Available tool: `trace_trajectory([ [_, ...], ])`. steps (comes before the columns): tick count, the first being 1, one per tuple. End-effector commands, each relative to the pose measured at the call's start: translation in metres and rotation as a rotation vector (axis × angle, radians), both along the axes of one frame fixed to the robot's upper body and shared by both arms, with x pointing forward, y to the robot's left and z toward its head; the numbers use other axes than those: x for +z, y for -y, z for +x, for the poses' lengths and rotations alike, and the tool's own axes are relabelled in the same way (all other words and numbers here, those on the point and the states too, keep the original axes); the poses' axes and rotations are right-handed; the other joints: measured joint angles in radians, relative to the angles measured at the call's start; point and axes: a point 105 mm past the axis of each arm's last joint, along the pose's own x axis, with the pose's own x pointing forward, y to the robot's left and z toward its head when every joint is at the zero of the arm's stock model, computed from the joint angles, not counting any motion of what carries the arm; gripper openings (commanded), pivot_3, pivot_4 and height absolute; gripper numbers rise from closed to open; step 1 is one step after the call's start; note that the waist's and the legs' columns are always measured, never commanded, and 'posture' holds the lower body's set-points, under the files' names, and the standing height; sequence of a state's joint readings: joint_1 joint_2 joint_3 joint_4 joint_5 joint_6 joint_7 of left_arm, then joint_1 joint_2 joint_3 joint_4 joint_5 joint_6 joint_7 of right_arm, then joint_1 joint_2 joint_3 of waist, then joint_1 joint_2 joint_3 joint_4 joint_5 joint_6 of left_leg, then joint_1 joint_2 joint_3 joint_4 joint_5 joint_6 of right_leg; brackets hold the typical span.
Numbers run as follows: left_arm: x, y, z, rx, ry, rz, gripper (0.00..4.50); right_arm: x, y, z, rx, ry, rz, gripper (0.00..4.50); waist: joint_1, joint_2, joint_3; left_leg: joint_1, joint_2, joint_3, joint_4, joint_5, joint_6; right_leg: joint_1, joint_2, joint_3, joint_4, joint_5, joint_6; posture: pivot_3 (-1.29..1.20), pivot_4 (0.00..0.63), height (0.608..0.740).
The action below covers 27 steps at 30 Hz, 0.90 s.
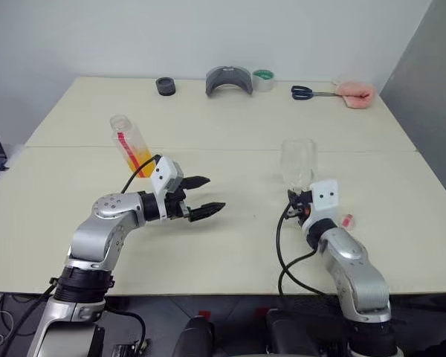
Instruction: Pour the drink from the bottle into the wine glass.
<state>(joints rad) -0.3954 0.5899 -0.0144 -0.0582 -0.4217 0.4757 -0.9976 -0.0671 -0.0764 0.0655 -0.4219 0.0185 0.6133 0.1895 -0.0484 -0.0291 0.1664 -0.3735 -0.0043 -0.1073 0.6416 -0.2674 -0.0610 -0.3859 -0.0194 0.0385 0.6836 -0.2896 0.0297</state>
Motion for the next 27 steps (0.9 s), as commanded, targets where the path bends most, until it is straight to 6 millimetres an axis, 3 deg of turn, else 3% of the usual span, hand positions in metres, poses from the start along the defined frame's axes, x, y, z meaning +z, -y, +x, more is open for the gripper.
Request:
trace_trajectory([
  [1,0.011,0.002,-0.006,-0.033,0.039,-0.002,4.50,-0.051,0.001,-0.019,0.018,-0.211,-0.061,0.19,0.000,-0.001,-0.001,0.003,0.000,0.000,-0.002,0.000,0.000,0.003,0.000,0.000,-0.002,0.000,0.000,0.00,0.150,0.740],
  [6,0.010,0.001,-0.007,-0.030,0.032,-0.005,4.50,-0.035,-0.008,-0.009,0.048,-0.138,-0.060,0.19,-0.006,-0.001,-0.003,0.012,0.001,0.001,-0.006,0.000,0.000,0.010,0.001,0.001,-0.004,-0.003,0.005,0.00,0.150,0.740],
  [11,0.012,-0.007,-0.005,0.009,0.039,-0.016,4.50,0.009,-0.029,0.020,0.108,0.044,-0.002,0.19,-0.015,0.000,-0.002,0.012,0.002,0.002,-0.006,0.000,0.000,0.009,0.001,0.003,-0.003,-0.003,0.004,0.00,0.150,0.740],
  [15,0.013,-0.018,-0.004,0.067,0.054,-0.018,4.50,0.046,-0.054,0.056,0.189,0.198,0.057,0.19,-0.020,0.004,0.002,0.009,0.002,0.003,-0.007,0.000,0.000,0.004,0.002,0.003,-0.002,-0.001,0.000,0.00,0.150,0.740],
  [21,0.014,-0.030,-0.005,0.132,0.076,-0.009,4.50,0.049,-0.090,0.087,0.292,0.243,0.092,0.19,-0.015,0.005,0.003,0.005,0.001,0.005,-0.010,0.000,0.000,-0.001,0.000,0.004,-0.003,0.000,0.000,0.00,0.150,0.740],
  [27,0.018,-0.042,-0.008,0.197,0.108,0.001,4.50,0.043,-0.119,0.099,0.387,0.257,0.090,0.19,-0.013,0.006,0.004,0.003,-0.001,0.004,-0.010,0.000,0.000,-0.003,-0.002,0.004,-0.003,0.000,-0.001,0.00,0.150,0.740],
])
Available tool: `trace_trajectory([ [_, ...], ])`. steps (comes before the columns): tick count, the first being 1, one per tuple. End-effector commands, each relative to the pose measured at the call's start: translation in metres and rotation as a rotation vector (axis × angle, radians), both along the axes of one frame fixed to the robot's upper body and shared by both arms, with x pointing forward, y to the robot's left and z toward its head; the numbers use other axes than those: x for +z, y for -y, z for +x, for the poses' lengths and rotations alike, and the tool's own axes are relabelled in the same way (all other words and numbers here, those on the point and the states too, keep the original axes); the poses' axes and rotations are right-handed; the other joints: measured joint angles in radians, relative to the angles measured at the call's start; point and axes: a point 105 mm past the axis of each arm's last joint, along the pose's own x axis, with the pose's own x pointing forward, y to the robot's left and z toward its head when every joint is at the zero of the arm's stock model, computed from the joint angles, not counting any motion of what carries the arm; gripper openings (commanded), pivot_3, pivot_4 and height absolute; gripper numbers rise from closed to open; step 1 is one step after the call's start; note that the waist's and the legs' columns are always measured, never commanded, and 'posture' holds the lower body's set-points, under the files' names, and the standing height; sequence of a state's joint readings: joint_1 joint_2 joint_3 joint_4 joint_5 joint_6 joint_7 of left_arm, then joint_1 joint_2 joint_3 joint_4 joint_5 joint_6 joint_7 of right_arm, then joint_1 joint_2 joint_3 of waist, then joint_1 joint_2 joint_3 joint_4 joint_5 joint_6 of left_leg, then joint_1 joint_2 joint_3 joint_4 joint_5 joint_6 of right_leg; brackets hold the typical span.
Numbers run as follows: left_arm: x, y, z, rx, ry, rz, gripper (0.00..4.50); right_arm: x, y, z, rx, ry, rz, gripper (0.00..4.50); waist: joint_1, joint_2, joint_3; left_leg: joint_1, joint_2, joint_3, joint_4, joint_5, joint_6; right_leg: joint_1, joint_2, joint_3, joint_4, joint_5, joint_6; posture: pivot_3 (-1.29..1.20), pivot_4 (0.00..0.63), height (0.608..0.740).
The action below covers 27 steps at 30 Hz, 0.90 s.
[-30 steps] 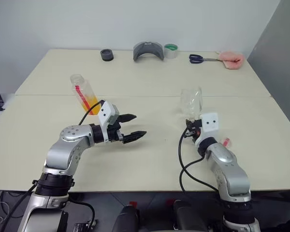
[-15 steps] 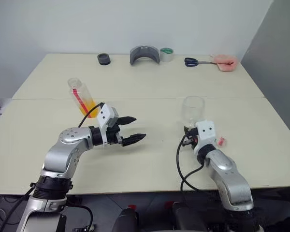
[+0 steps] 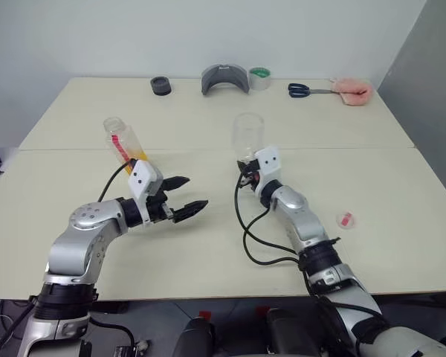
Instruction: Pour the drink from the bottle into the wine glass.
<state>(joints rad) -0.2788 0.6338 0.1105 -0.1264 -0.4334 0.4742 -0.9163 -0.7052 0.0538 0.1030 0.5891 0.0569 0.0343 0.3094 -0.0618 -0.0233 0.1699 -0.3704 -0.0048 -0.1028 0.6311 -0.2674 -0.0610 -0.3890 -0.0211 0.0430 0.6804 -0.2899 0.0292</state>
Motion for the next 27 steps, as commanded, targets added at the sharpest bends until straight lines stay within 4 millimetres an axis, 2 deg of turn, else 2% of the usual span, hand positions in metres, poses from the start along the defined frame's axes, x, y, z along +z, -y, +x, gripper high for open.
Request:
trace_trajectory([
  [1,0.017,-0.005,-0.003,0.025,0.078,0.000,4.50,0.019,-0.014,0.003,0.054,0.104,0.026,0.19,0.001,0.000,0.000,0.000,0.000,0.000,0.000,0.000,0.000,0.000,0.000,0.000,0.000,0.000,0.000,0.00,0.150,0.740],
  [8,0.028,-0.008,-0.004,0.066,0.117,-0.020,4.50,0.011,-0.026,-0.002,0.144,0.107,0.024,0.19,0.001,0.000,0.001,0.001,0.001,0.000,0.000,0.000,0.000,0.000,0.001,-0.001,0.001,0.000,0.000,0.00,0.150,0.740],
  [14,0.038,-0.009,-0.002,0.079,0.144,-0.039,4.50,0.009,-0.025,0.001,0.134,0.117,0.008,0.19,0.001,0.000,0.001,0.001,0.001,0.000,0.000,0.000,0.000,0.001,0.001,-0.001,0.002,0.000,0.000,0.00,0.150,0.740],
  [20,0.046,-0.007,0.002,0.074,0.179,-0.034,4.50,0.014,-0.024,0.003,0.127,0.125,0.020,2.10,0.002,0.000,0.001,0.001,0.001,0.000,0.000,0.000,0.000,0.001,0.001,-0.001,0.002,0.000,0.000,0.00,0.150,0.740],
  [21,0.047,-0.007,0.003,0.073,0.181,-0.036,4.50,0.014,-0.024,0.003,0.128,0.126,0.021,2.59,0.002,0.000,0.001,0.001,0.001,0.000,0.000,0.000,0.000,0.001,0.001,-0.001,0.002,0.000,0.000,0.00,0.150,0.740],
  [24,0.048,-0.004,0.002,0.070,0.191,-0.026,4.50,0.014,-0.024,0.003,0.130,0.122,0.024,3.48,0.001,0.000,0.001,0.001,0.001,0.000,0.000,0.000,0.000,0.001,0.001,0.000,0.002,0.000,0.000,0.00,0.150,0.740],
  [25,0.048,-0.003,0.002,0.070,0.193,-0.026,4.50,0.013,-0.024,0.003,0.130,0.121,0.025,3.93,0.001,0.000,0.001,0.001,0.001,0.000,0.000,0.000,0.000,0.001,0.001,0.000,0.002,0.000,0.000,0.00,0.150,0.740],
  [27,0.049,-0.002,0.001,0.069,0.197,-0.024,4.50,0.013,-0.025,0.003,0.132,0.118,0.026,4.48,0.001,0.000,0.001,0.001,0.001,0.000,0.000,0.000,0.000,0.000,0.001,0.000,0.002,0.000,0.000,0.00,0.150,0.740],
])
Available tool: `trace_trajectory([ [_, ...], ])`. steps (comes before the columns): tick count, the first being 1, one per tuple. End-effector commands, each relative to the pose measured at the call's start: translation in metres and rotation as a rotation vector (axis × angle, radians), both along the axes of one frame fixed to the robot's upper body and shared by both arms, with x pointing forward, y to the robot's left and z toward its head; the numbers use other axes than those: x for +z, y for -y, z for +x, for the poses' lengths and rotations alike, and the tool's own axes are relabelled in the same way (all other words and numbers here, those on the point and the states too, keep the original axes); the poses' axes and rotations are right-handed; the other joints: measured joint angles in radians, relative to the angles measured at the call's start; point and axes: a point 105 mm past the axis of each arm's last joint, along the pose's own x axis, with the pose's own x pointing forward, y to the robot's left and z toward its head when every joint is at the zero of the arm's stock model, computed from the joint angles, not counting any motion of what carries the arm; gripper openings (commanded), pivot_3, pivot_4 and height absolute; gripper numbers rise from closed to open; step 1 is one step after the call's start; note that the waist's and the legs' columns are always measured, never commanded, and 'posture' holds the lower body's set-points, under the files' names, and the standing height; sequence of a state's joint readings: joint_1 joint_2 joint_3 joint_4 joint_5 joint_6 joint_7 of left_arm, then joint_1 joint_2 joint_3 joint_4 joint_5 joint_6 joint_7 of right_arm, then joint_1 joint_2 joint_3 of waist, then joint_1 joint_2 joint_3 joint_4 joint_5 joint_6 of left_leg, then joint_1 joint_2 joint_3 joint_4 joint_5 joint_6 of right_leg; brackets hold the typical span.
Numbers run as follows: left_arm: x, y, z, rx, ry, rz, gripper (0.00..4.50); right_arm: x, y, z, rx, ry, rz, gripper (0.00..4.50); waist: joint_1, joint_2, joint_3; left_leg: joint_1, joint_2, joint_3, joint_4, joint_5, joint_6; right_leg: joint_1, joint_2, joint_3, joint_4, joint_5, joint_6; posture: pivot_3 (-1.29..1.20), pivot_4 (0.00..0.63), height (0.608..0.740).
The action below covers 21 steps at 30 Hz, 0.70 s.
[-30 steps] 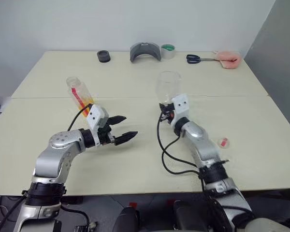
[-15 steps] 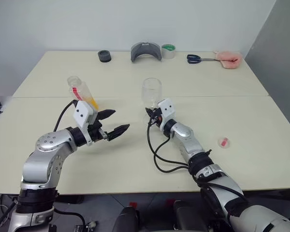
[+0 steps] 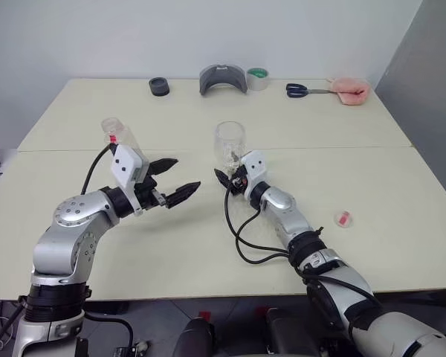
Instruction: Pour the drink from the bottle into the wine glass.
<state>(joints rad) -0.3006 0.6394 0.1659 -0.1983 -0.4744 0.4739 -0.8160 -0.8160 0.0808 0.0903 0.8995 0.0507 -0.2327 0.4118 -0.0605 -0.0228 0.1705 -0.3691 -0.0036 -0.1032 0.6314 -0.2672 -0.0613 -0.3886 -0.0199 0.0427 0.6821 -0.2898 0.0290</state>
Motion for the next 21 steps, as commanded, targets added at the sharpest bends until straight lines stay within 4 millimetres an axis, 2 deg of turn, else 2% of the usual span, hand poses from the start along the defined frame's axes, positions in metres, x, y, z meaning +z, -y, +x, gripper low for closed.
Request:
trace_trajectory([
  [1,0.017,0.003,-0.003,-0.009,0.072,0.011,4.50,0.019,-0.004,0.002,0.010,0.056,0.030,4.48,0.000,0.000,0.000,0.000,0.000,0.000,0.000,0.000,0.000,0.000,0.000,0.000,0.000,0.000,0.000,0.00,0.150,0.740],
  [10,0.029,0.007,-0.005,-0.005,0.111,0.005,4.50,0.019,0.000,0.002,0.014,0.055,0.021,4.48,0.000,0.000,0.000,0.000,0.000,0.000,0.000,0.000,0.000,0.000,0.000,0.000,0.000,0.000,0.000,0.00,0.150,0.740],
  [21,0.029,0.010,-0.006,-0.004,0.119,-0.021,4.50,0.004,0.027,-0.003,-0.006,0.035,-0.033,4.48,0.001,0.000,0.000,0.000,0.000,0.000,0.000,0.000,0.000,0.000,0.000,0.000,0.000,0.000,0.000,0.00,0.150,0.740],
])
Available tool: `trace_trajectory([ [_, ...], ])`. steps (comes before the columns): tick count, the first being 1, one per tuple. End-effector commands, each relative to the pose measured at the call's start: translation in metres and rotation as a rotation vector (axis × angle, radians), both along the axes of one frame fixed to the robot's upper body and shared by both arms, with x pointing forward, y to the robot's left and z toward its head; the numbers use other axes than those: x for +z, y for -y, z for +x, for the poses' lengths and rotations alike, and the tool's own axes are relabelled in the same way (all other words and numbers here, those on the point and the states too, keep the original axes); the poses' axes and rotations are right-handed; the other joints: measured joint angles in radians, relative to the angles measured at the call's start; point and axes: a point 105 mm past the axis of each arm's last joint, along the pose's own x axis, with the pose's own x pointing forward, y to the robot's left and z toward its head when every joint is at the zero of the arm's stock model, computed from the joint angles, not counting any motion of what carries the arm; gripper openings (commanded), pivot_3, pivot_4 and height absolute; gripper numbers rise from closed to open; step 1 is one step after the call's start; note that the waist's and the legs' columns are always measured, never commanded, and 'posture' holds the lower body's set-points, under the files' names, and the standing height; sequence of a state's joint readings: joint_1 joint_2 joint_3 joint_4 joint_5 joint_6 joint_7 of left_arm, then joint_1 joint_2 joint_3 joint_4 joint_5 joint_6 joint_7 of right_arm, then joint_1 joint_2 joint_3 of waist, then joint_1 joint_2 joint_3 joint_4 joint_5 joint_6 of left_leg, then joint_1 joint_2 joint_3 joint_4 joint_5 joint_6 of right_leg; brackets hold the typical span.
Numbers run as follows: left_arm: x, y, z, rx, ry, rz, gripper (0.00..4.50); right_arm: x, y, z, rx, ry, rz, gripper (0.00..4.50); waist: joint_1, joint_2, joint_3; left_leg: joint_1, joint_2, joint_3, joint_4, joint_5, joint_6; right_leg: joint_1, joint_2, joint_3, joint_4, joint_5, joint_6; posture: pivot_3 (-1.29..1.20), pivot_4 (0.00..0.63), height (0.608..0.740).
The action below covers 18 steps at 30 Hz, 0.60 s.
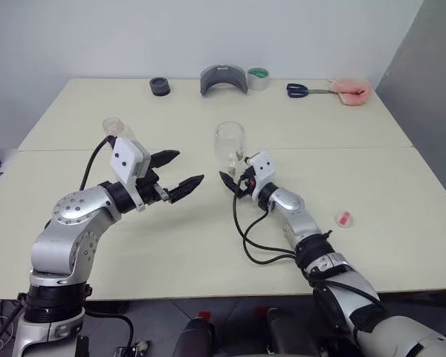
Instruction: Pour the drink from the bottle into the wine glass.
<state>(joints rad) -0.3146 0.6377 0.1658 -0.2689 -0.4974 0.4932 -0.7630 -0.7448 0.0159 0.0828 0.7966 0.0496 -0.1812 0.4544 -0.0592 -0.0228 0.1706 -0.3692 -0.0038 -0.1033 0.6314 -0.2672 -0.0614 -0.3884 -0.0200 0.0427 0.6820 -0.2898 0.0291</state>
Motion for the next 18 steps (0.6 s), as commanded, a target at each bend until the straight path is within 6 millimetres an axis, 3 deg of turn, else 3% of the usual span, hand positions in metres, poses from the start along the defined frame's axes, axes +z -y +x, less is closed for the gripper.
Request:
trace_trajectory([
  [1,0.013,0.001,-0.004,-0.008,0.060,-0.016,4.50,0.010,0.003,-0.003,0.010,0.042,-0.007,4.48,0.000,0.000,0.000,0.000,0.000,0.000,0.000,0.000,0.000,0.000,0.000,0.000,0.000,0.000,0.000,0.00,0.150,0.740],
  [11,0.003,-0.004,-0.002,-0.003,0.041,-0.024,4.50,-0.004,0.032,-0.019,-0.001,0.023,-0.094,4.48,0.001,0.000,0.000,0.000,0.000,0.001,0.000,0.000,0.000,0.000,0.000,0.000,0.000,0.000,0.000,0.00,0.150,0.740],
  [15,-0.008,-0.010,-0.003,0.036,0.029,-0.027,4.50,-0.012,0.038,-0.043,0.076,0.016,-0.160,4.48,0.002,0.000,0.000,0.000,0.000,0.001,0.000,0.000,0.000,0.000,0.000,0.000,-0.001,0.000,0.000,0.00,0.150,0.740],
  [18,-0.029,-0.024,0.003,0.175,0.025,-0.021,4.50,-0.004,0.044,-0.073,0.164,0.033,-0.164,4.48,0.005,0.000,0.000,-0.001,0.000,-0.001,0.000,0.000,0.000,0.000,-0.001,0.000,-0.001,0.000,0.000,0.00,0.150,0.740],
])
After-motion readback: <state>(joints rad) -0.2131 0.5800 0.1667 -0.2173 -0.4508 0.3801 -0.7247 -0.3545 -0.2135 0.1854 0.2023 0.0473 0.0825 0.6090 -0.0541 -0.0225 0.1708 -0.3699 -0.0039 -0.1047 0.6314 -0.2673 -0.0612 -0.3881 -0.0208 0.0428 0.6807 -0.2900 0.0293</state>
